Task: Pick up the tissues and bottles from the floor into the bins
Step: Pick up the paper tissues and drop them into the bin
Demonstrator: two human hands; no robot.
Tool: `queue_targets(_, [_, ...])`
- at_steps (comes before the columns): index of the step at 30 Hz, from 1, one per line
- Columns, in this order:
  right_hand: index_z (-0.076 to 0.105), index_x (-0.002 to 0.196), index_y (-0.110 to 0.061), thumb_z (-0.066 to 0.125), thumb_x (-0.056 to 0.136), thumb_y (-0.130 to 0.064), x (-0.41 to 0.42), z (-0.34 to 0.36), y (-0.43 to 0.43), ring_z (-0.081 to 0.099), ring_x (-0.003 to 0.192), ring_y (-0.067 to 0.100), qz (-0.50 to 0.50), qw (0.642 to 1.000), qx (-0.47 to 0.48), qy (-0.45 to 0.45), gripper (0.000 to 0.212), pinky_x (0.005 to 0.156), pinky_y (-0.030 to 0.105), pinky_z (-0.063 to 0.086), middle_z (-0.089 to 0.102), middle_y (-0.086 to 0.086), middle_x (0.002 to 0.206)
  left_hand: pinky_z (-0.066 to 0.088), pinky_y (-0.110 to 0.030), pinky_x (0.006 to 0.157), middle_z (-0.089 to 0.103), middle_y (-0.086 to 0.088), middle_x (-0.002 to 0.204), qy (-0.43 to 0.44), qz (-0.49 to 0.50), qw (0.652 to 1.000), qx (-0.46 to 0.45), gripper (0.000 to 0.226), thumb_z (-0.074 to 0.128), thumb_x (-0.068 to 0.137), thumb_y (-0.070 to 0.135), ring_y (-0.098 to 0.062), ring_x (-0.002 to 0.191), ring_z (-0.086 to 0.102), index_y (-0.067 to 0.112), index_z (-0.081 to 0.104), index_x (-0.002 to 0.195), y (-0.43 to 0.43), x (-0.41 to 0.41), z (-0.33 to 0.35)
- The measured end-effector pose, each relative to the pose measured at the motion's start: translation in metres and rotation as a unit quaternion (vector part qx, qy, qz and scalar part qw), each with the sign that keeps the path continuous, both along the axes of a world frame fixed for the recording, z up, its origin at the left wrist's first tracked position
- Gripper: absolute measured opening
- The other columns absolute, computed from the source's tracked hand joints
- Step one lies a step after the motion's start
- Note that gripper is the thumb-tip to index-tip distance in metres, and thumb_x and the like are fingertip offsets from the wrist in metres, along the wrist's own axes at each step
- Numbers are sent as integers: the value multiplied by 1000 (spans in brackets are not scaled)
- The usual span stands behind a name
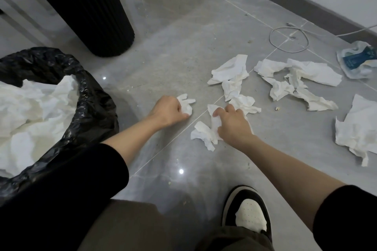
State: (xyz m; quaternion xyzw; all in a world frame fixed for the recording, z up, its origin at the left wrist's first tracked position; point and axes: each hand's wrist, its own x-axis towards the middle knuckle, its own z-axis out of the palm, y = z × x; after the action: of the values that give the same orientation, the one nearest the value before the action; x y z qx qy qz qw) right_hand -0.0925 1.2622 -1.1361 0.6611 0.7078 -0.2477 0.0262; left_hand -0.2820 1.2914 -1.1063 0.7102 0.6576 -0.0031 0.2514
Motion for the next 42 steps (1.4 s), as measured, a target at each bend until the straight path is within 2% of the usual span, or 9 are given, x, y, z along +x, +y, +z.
queue_targets(2, [46,130,-19,46,85,2,2,-2,-1,43,100,29,8,1000,17,-9,50,71,30,32,45,9,118,34,-13,51,71,-7,72,12,-13,999,-34,32,61,83,21,-12,97,51,2,60,57,-5,-1,-2])
queue_targets(6, [40,132,-18,46,83,5,8,-4,-2,37,82,26,12,999,40,5,55,68,31,30,46,10,98,35,-24,55,69,-14,83,21,10,998,-58,20,69,75,23,-25,84,63,5,61,74,-4,-3,-8])
queue_targets(9, [39,134,-20,48,84,3,11,-4,0,44,82,28,11,999,43,30,56,67,31,32,41,7,89,41,-27,68,66,-5,87,-47,38,995,-74,61,77,69,21,-22,83,60,15,45,121,-3,-8,-15])
queue_targets(11, [43,132,-19,50,86,0,15,-4,-1,49,84,26,22,998,24,47,50,66,29,32,44,4,88,40,-27,73,64,-1,87,-52,22,996,-75,68,76,72,20,-20,86,58,20,40,130,-2,-9,-20])
queue_targets(18, [66,115,-15,70,81,-15,16,-6,-2,52,75,6,-240,912,6,332,34,75,17,38,58,0,89,39,-24,73,62,-9,96,-29,12,999,-26,42,69,79,12,-26,95,59,13,56,119,1,-13,-28])
queue_targets(22, [60,124,-8,62,88,-10,27,-10,-13,52,103,19,-61,987,41,146,37,81,21,39,47,6,128,39,-27,81,46,-9,110,7,-11,1000,-1,27,63,82,10,-24,106,46,10,60,109,1,-10,-29])
queue_targets(25, [51,131,-15,54,94,-18,31,-13,-22,38,122,21,23,997,60,37,37,85,33,44,36,-1,140,41,-30,80,41,-9,114,44,-47,998,19,19,61,85,9,-24,109,41,6,60,104,-1,-6,-24])
queue_targets(32, [60,116,-11,52,91,-7,23,-9,-12,54,103,24,-71,993,7,97,27,73,23,32,54,8,116,39,-29,75,53,-8,112,30,-47,998,23,17,61,85,13,-25,99,52,8,57,102,1,-3,-10])
queue_targets(42, [69,74,-21,62,78,-4,-24,79,14,53,66,14,-287,867,36,405,19,60,22,42,59,-6,64,38,-27,64,60,-1,89,-133,94,969,188,14,67,82,21,-19,76,55,16,54,86,-1,-17,78])
